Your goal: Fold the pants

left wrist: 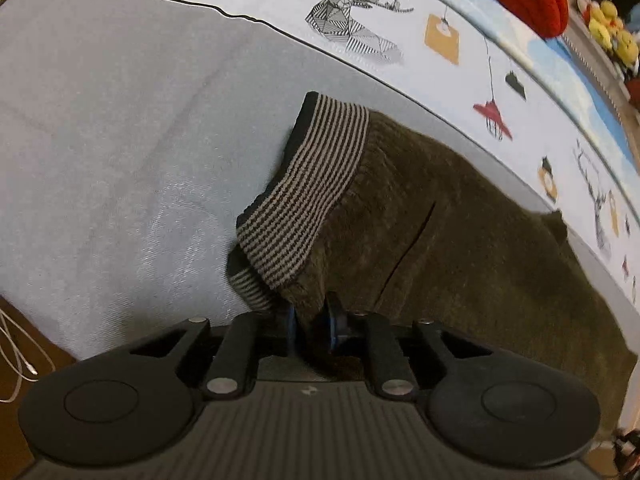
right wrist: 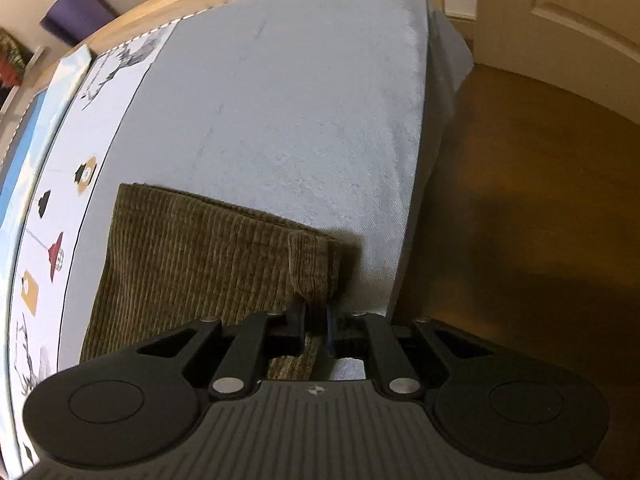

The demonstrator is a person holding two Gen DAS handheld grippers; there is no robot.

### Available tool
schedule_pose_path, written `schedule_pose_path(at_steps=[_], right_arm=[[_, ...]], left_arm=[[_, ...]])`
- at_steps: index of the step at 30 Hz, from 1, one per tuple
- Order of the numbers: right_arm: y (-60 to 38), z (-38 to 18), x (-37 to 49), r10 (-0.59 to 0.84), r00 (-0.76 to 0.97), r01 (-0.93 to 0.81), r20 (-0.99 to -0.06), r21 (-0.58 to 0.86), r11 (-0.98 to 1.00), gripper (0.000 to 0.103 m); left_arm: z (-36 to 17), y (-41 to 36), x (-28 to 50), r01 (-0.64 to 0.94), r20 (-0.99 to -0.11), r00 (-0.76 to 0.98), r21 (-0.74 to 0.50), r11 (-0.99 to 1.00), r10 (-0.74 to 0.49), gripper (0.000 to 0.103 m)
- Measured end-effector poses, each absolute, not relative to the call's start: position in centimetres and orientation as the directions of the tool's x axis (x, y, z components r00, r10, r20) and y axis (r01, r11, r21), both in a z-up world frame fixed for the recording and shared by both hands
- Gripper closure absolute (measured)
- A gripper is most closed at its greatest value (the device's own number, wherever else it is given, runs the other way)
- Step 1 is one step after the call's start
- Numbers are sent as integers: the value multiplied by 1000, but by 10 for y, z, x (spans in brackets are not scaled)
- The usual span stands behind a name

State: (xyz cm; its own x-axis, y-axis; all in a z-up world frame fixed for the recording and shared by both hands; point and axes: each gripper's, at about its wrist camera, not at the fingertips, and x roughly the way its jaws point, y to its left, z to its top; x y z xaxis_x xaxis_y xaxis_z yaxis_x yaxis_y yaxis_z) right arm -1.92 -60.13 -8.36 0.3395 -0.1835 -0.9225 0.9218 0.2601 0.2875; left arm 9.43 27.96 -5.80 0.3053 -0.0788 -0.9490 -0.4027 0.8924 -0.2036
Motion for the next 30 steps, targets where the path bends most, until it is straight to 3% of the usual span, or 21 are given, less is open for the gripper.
schedule_pose_path(at_steps=[3,7,10,11,13,15,18,20,22,26,30], right_arm=[[-597,-82,-19,-201,317,925,-927,256,279,93],[-596,-77,-16,-217,304,930,-928,240,277,93],[-594,-73,-18,-234,310,933,-922,247,262,93],[-593,-72,-16,-241,309,933,-920,244,264,93],[-590,-71,-13,-255,297,936,-920,227,271,93],[-588,-70,-9,-266,286,937,-921,210,279,92],[-589,-71,-9,-267,277,939,-923,200,280,90],[-590,-73,-10,-258,271,940,-927,197,277,67],[-593,-77,-9,-234,276,930,-932,198,310,55],[-602,-85,-15,-214,272,929,-938,198,313,55],[-608,-97,-16,-149,314,919,-938,261,296,55]], left_arm=[[-46,281,92,-413,-941,337,-173,894,-27,75],[-15,276,83,-412,-875,449,-24,911,180,66],[-9,265,94,-344,-835,513,11,939,198,63],[-11,264,99,-328,-837,515,8,945,186,58],[-19,264,109,-300,-857,493,-7,954,149,31],[-29,266,115,-303,-878,456,-1,953,144,24],[-46,278,121,-343,-912,397,-45,938,101,24],[-59,285,124,-353,-931,365,-124,928,15,24],[-69,283,127,-338,-940,338,-154,928,-32,23],[-76,269,132,-275,-951,307,-63,959,25,21],[-82,270,137,-285,-954,297,-55,957,34,20]])
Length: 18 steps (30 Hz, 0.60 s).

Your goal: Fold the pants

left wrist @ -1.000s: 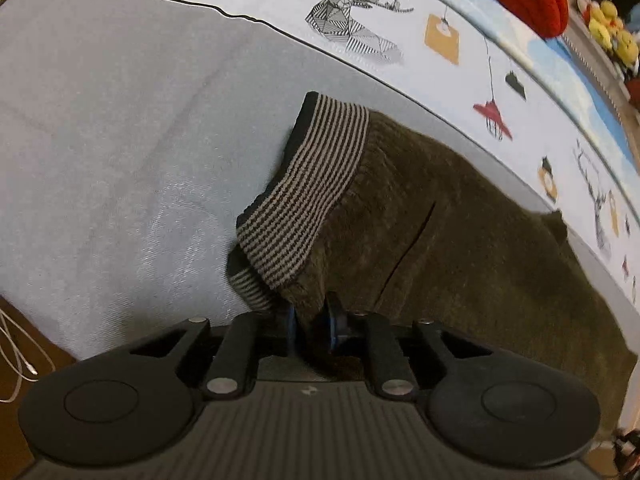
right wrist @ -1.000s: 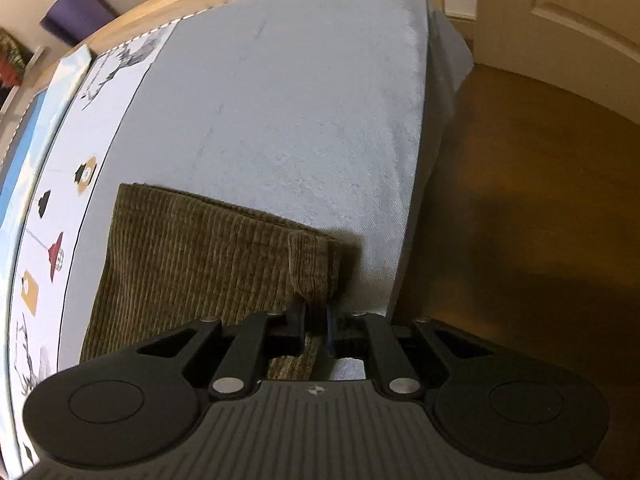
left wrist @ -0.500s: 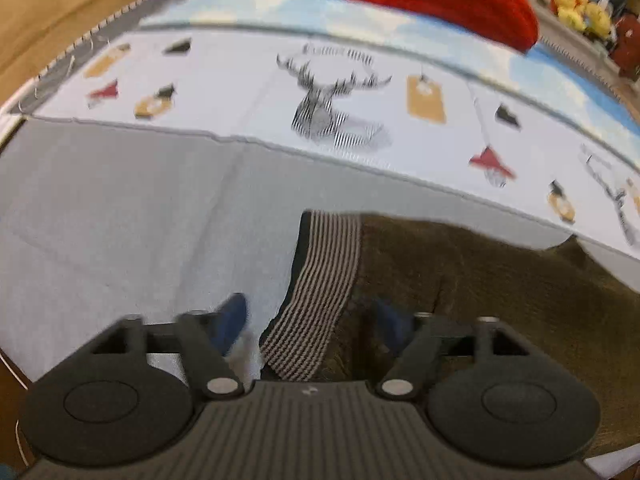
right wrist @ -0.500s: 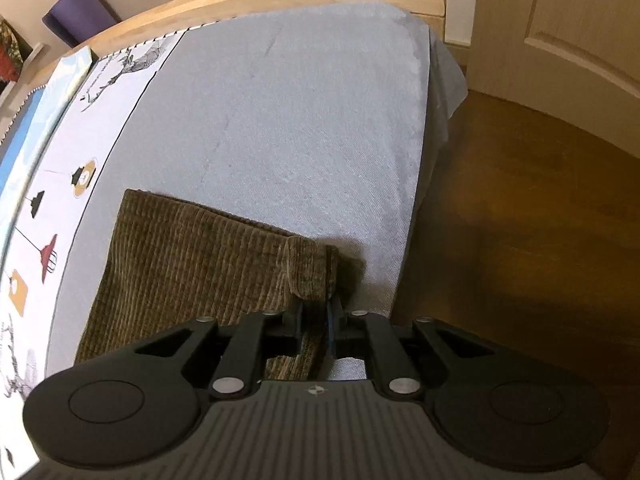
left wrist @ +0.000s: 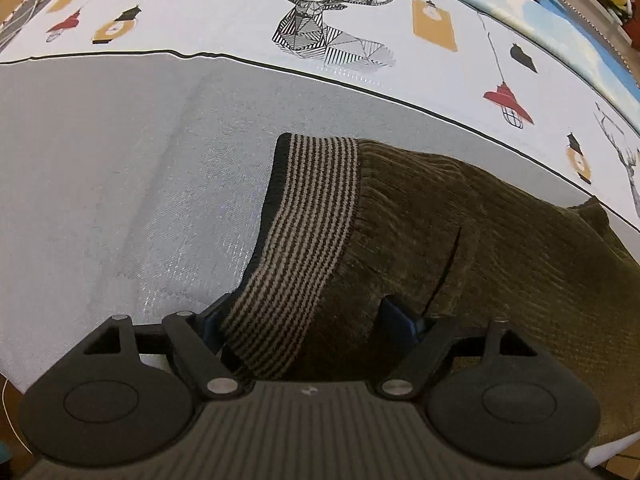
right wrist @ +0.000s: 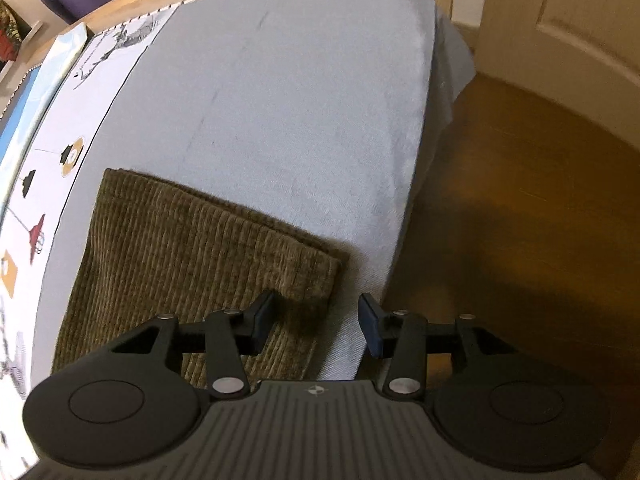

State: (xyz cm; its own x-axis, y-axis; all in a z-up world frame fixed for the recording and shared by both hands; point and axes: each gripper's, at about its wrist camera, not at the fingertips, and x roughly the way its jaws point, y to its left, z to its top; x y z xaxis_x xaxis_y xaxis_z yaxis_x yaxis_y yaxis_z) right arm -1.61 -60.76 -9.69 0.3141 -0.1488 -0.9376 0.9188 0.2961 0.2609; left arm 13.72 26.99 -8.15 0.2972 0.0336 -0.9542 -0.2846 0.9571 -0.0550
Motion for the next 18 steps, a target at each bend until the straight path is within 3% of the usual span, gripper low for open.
schedule_pose_path(at_steps=[3,5,6,10,15,18], right_arm=[[-605,-98,-10,-146,344,903,-927,285,321,59],[-602,-94,-5,-176,343,899,-923,267,348,84],[-602,-93,-4,-179,355,894,-917,278,352,87],[-604,-85,7,-202,437,857,-876,338,389,90],[-605,-63,35,-213,620,722,-755,443,532,91],[-609,-78,30,-226,469,832,-854,342,436,91]], left_arm=[[-85,266,139,-265,-952,303,-38,963,46,23],[-85,262,142,-239,-947,316,-30,971,49,28],[-85,261,142,-228,-945,324,-27,973,50,31],[-80,263,136,-229,-938,343,-36,973,46,40],[-70,260,129,-225,-927,371,-39,974,49,49],[-68,264,127,-220,-934,357,-48,974,34,52]])
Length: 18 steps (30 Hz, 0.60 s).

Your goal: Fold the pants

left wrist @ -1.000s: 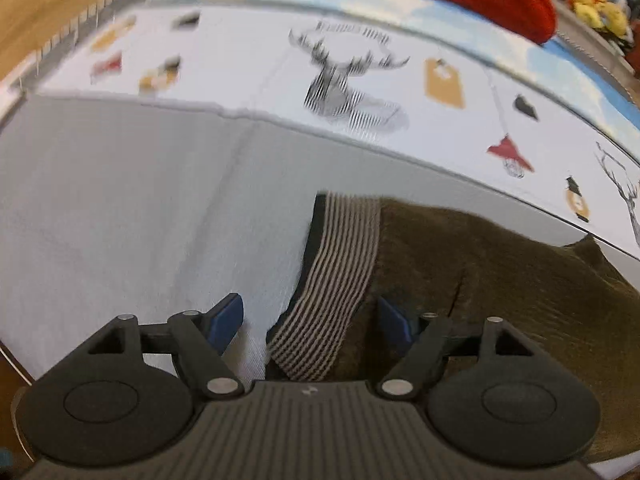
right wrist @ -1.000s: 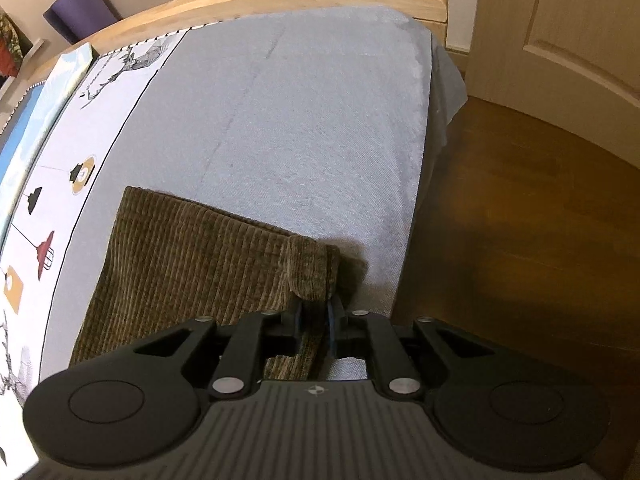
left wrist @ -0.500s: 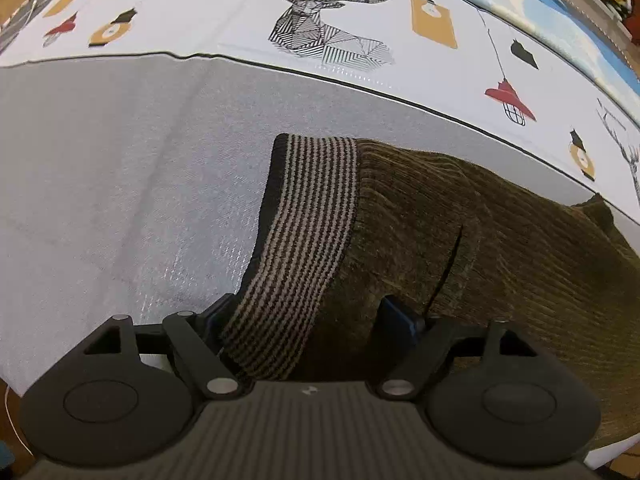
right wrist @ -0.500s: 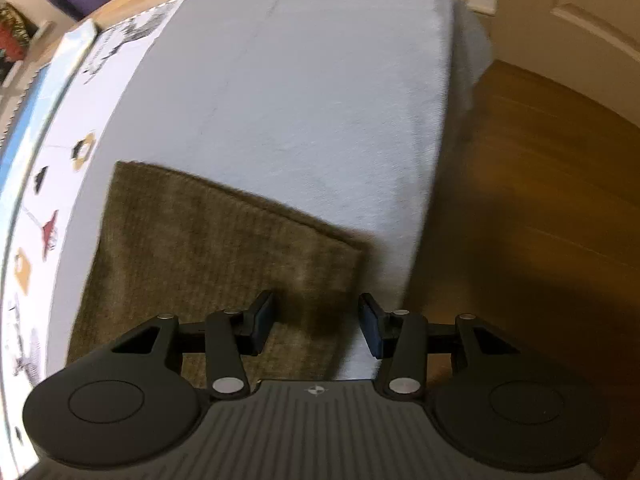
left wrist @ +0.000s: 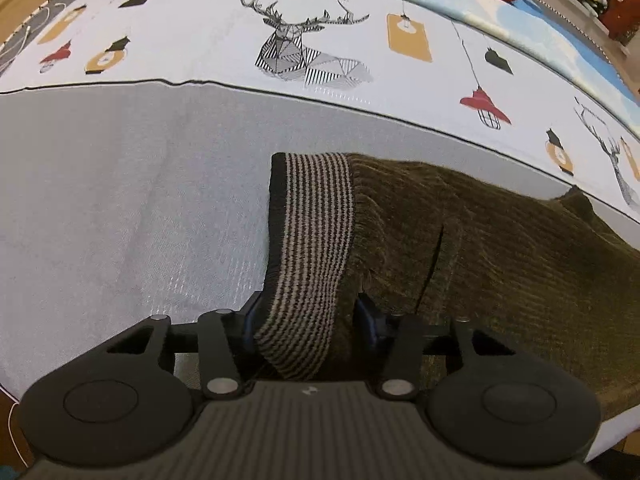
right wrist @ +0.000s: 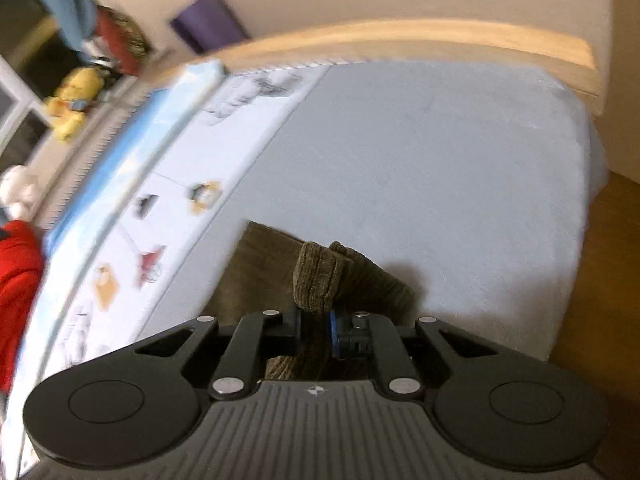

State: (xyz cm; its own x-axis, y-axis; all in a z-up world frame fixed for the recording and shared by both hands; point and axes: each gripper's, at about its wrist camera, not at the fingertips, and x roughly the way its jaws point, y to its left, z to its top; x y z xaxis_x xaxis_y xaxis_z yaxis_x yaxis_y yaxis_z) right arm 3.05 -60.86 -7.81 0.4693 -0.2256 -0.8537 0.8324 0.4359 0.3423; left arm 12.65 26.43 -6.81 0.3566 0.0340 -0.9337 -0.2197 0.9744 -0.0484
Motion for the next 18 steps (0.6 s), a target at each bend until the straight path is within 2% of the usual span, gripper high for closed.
schedule_pose_path(at_steps=[2,3,6,9,12,13,15,18], right_arm=[[-618,-96,5,-188,340,922,-921,287,262,90],[-621,-99,-2,-170,342,928,-924,303,219,90],[-619,-90,3,-204,371,902,-906,300,309,90],[-618,-89,1,-226,373,900,-900,292,324,90],[-615,-83,-7,-229,349,911,-909,271,312,79],[-613,-74,-9,-280,320,923,-905,231,307,75],[-606,-50,-10,-427,280,933,-860,139,331,74],[-585,-16,-2,-565,354,895,-746,94,437,72]], left_arm=[[-69,266,126,-213,-940,340,-48,976,27,54],[-69,266,125,-209,-943,333,-47,977,26,55],[-70,264,125,-192,-954,300,-31,981,28,55],[-68,259,123,-175,-958,285,-10,984,41,51],[-51,260,120,-214,-928,366,-13,977,68,50],[-41,260,119,-220,-906,415,-5,975,89,50],[-24,257,116,-213,-858,503,-7,977,104,50],[-14,247,117,-166,-827,561,-61,984,43,51]])
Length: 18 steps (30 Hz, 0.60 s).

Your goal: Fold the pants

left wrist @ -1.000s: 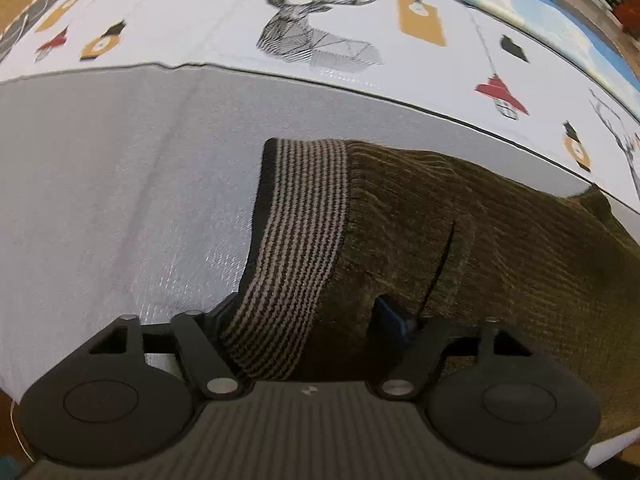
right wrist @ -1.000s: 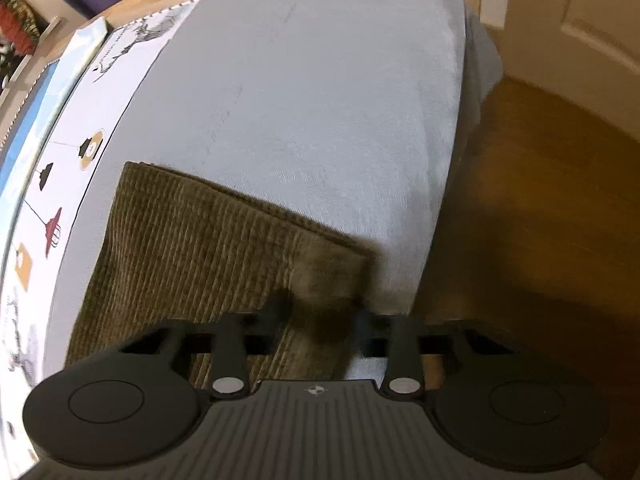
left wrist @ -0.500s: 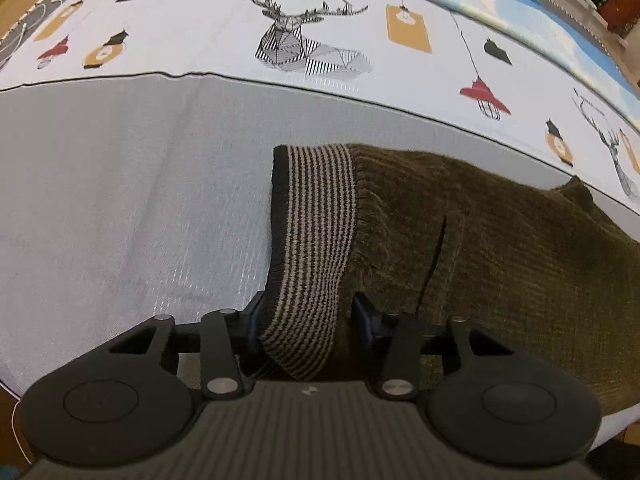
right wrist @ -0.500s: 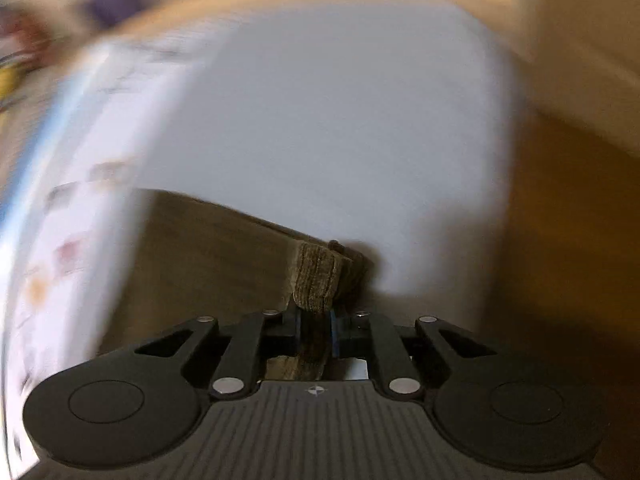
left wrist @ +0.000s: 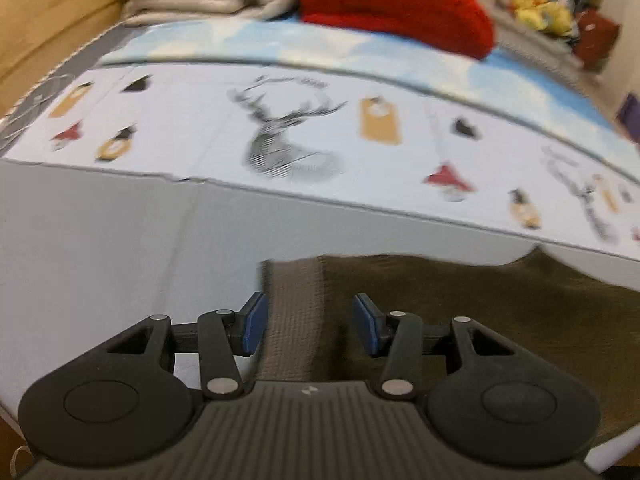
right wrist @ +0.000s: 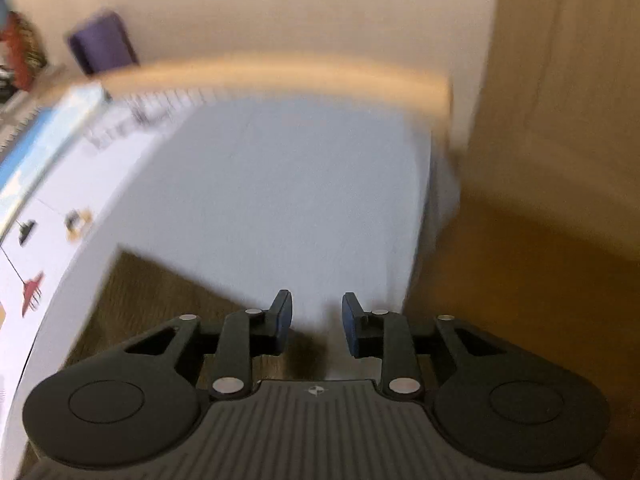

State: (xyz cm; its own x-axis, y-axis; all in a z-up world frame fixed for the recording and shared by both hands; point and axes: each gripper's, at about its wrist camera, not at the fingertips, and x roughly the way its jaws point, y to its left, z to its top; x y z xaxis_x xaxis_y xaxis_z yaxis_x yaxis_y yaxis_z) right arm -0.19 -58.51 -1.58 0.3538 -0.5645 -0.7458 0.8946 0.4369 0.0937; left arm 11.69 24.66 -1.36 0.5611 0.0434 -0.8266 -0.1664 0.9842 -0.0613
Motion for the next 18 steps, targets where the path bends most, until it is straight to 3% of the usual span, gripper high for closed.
schedule_pose_path(at_steps=[2,5,6,7,8,9,10,12,13,14,18], right_arm=[[-565,-1,10,-543,491,813,-681,135,567,72],[-527,8,37,-400,661,629,-635,178,757,72],[-511,9,48,-338,702,560,-627,193,806,72],[-496,10,58,-278,733,495,-620,207,844,72],[-484,12,66,-236,751,446,-617,211,870,72],[-467,12,77,-182,768,381,-614,209,901,72],[-454,15,83,-142,775,333,-615,207,920,72],[-425,16,103,-43,782,223,-622,213,951,83],[-414,16,111,1,783,175,-622,223,959,95],[-399,17,121,40,784,132,-620,229,964,99],[-338,21,154,174,767,-9,-618,260,965,101]], left_arm=[[-15,234,120,-109,-828,560,-69,992,4,51],[-29,213,122,3,-863,505,11,1000,8,55],[-42,210,123,22,-894,447,54,998,38,62],[-60,211,124,26,-929,359,104,994,88,79],[-76,212,122,41,-948,284,160,986,142,88],[-78,211,121,72,-942,294,190,979,161,92],[-76,211,120,74,-941,299,187,980,157,92],[-72,213,120,53,-943,300,169,984,146,92],[-70,214,120,47,-941,308,160,986,138,91],[-67,214,119,39,-938,321,148,988,128,91],[-43,212,119,25,-896,437,100,995,79,87]])
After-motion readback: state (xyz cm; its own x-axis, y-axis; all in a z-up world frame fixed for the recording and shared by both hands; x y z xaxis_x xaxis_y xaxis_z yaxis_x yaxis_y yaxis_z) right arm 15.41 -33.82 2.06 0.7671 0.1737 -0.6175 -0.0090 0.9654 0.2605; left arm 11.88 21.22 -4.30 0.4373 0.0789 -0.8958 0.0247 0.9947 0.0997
